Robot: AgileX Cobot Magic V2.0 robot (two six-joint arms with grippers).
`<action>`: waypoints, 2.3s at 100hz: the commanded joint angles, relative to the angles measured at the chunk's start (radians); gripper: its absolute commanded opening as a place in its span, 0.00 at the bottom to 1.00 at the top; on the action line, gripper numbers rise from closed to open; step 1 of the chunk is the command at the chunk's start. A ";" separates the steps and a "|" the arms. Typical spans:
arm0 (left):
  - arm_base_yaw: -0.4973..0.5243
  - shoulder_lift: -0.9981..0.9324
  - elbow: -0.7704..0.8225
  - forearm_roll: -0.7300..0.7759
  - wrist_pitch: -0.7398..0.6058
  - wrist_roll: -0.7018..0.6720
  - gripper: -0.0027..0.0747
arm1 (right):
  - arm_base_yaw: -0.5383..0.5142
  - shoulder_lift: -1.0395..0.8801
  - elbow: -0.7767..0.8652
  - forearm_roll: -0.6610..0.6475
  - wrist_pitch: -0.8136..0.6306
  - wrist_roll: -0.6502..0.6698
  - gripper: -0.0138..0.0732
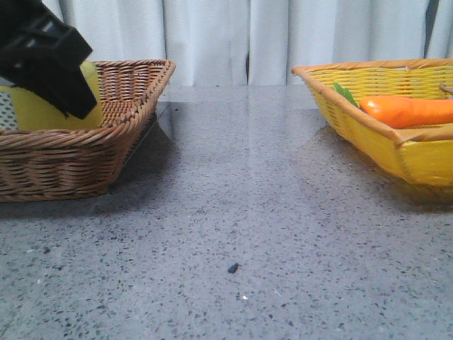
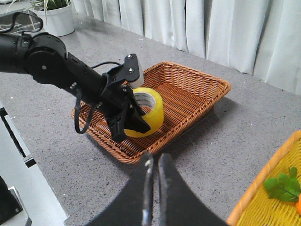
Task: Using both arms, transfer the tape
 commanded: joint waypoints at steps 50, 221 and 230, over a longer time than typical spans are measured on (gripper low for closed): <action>0.008 -0.118 -0.023 -0.042 -0.097 -0.004 0.38 | -0.001 -0.039 0.085 -0.076 -0.106 -0.007 0.08; 0.008 -1.190 0.693 -0.057 -0.492 -0.004 0.01 | -0.001 -0.342 0.776 -0.173 -0.861 -0.007 0.07; 0.010 -1.192 0.706 0.025 -0.492 -0.004 0.01 | -0.001 -0.342 0.776 -0.173 -0.861 -0.007 0.07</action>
